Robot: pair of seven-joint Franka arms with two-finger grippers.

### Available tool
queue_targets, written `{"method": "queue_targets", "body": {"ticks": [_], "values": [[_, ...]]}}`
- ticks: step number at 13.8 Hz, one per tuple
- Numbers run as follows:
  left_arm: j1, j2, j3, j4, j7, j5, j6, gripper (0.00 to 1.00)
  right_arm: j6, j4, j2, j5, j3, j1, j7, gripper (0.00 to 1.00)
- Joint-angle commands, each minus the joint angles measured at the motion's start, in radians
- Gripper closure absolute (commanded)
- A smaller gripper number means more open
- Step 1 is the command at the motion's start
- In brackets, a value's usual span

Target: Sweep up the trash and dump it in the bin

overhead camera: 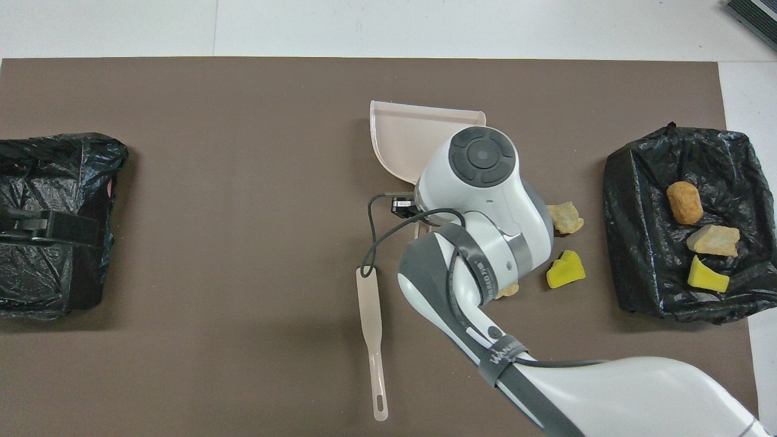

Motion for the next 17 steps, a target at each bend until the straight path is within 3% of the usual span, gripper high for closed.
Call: {"method": "queue_targets", "body": {"ticks": [1, 4, 6, 9, 12, 17], "values": [[0.013, 0.055, -0.013, 0.082, -0.038, 0.015, -0.022, 0.00, 0.048, 0.110, 0.120, 0.009, -0.004, 0.043, 0.073, 1.00], [0.043, 0.095, -0.013, 0.130, -0.035, 0.015, -0.018, 0.00, 0.048, 0.142, 0.148, 0.000, -0.004, 0.060, 0.078, 0.97], [0.040, 0.095, -0.014, 0.132, -0.035, 0.020, -0.018, 0.00, 0.048, 0.139, 0.143, -0.006, -0.004, 0.063, 0.079, 0.00], [0.039, 0.087, -0.014, 0.124, -0.035, 0.018, -0.013, 0.00, 0.035, 0.130, 0.114, -0.003, -0.004, 0.073, 0.081, 0.00], [0.037, 0.092, -0.014, 0.123, -0.037, 0.017, 0.004, 0.00, 0.016, 0.049, 0.036, 0.001, 0.004, 0.075, 0.072, 0.00], [0.033, 0.113, -0.016, 0.118, -0.037, 0.017, 0.075, 0.00, -0.110, -0.107, -0.104, 0.014, 0.088, 0.096, 0.084, 0.00]]}}
